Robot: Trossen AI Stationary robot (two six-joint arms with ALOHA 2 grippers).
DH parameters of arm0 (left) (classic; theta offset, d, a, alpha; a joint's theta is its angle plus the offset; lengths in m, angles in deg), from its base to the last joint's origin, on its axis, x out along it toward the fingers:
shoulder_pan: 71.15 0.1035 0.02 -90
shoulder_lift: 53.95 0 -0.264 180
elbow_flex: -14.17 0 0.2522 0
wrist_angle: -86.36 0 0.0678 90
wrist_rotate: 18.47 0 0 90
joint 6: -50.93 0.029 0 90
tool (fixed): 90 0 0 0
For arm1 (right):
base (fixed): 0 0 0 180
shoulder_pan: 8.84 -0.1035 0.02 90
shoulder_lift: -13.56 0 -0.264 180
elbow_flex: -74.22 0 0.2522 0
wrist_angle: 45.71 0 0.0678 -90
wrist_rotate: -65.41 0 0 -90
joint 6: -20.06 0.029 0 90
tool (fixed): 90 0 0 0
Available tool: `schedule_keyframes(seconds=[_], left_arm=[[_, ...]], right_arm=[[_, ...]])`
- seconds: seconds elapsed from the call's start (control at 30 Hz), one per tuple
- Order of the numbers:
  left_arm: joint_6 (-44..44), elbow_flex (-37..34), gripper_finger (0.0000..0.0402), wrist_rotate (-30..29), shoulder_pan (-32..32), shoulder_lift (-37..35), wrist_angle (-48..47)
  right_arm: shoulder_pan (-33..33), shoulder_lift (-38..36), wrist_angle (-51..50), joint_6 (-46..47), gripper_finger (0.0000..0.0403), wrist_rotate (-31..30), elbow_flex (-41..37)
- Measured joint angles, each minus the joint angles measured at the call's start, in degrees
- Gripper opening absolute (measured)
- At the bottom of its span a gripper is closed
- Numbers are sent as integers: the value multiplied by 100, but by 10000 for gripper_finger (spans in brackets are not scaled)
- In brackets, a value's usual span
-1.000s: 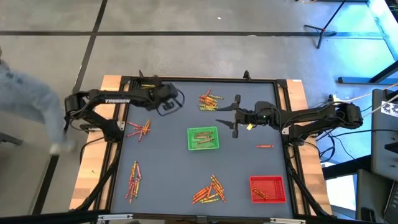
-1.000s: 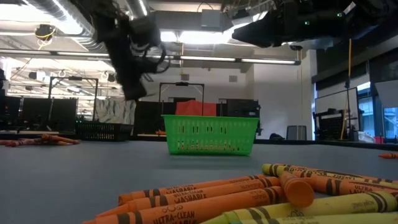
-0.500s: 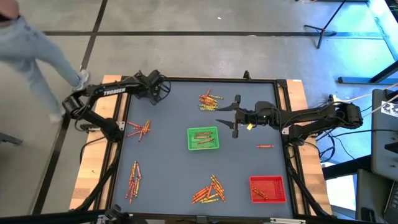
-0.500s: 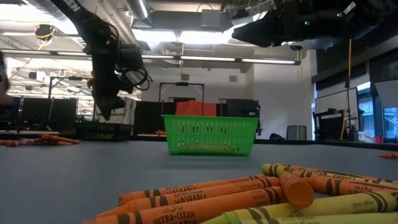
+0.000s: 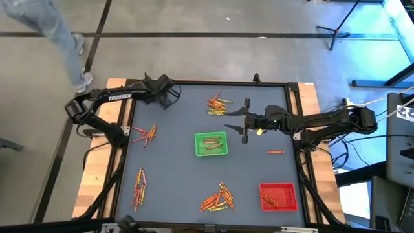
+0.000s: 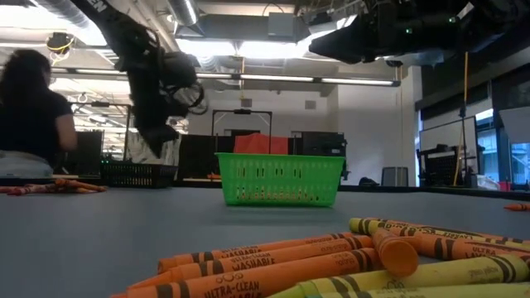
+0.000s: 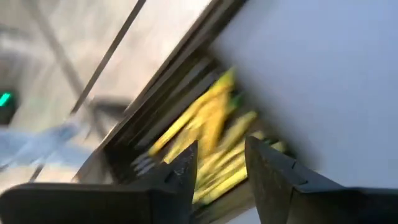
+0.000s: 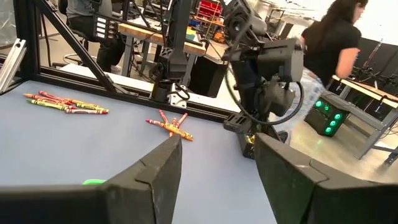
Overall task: Sort crayons
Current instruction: Put the orange crayon into the red bin
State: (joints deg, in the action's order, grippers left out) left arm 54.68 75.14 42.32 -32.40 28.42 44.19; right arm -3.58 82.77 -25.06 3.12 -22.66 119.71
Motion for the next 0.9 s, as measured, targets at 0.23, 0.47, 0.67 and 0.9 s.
schedule_keyframes(seconds=[0.23, 0.47, 0.67, 0.9], left_arm=[[326, 0, 118, 1366, -1466, 0, 1539], [725, -435, 118, 2428, -2729, 9, 3856], [692, -1247, 118, 2697, -3305, 13, 5674], [597, -1757, 118, 2699, -3497, 15, 6650]], right_arm=[[-4, -3, -430, 10, 198, -160, 43], [-4, -48, -2975, 382, 198, -901, 789], [2, -48, -5197, 936, 198, -1256, 1575], [0, -48, -7860, 2114, 198, -1102, 2285]])
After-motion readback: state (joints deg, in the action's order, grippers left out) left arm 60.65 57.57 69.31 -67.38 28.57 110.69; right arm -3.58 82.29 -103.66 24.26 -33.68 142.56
